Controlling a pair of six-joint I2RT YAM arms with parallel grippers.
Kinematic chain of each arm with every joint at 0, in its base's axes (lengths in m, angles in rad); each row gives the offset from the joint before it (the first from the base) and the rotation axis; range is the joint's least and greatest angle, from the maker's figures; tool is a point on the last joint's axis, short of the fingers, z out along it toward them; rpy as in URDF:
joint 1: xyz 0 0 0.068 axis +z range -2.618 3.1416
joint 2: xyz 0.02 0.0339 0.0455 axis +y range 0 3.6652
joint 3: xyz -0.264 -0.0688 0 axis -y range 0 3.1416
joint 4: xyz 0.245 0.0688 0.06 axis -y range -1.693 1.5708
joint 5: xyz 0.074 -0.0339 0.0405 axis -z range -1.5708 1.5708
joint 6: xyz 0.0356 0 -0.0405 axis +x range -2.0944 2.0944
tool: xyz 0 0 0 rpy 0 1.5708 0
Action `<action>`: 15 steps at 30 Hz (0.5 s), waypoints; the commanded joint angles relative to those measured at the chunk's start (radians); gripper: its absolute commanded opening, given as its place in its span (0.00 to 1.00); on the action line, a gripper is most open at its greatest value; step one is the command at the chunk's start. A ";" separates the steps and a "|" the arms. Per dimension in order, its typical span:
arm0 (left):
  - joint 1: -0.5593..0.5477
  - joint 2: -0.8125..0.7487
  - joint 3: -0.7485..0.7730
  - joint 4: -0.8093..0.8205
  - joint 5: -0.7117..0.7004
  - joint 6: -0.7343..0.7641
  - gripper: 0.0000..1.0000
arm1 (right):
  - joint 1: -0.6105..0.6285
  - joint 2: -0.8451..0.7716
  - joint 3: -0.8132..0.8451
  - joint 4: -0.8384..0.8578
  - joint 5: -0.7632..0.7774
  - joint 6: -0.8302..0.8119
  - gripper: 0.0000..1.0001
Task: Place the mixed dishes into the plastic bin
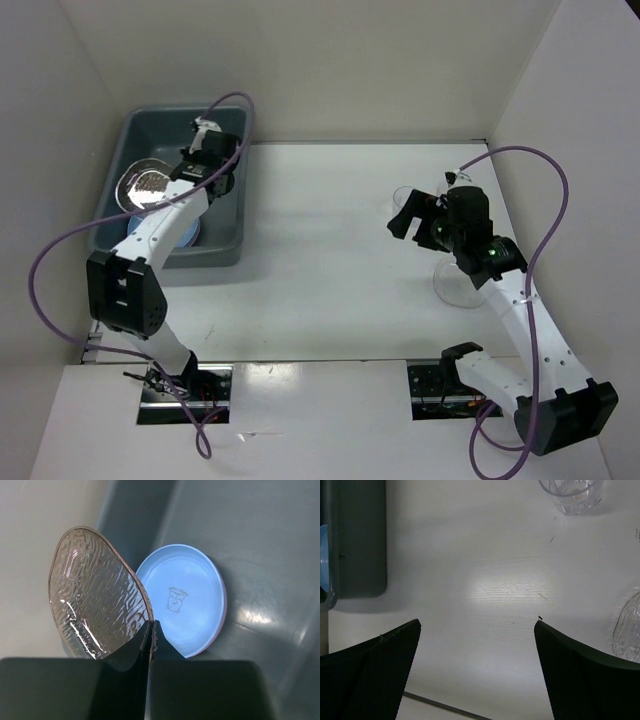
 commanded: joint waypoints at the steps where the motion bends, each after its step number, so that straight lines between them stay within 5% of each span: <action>1: 0.039 -0.066 -0.034 0.050 0.118 -0.056 0.00 | -0.013 -0.028 -0.021 0.051 -0.032 0.012 0.99; 15: 0.126 0.170 0.015 0.080 0.252 -0.054 0.00 | -0.013 -0.096 -0.043 0.020 -0.007 0.051 0.99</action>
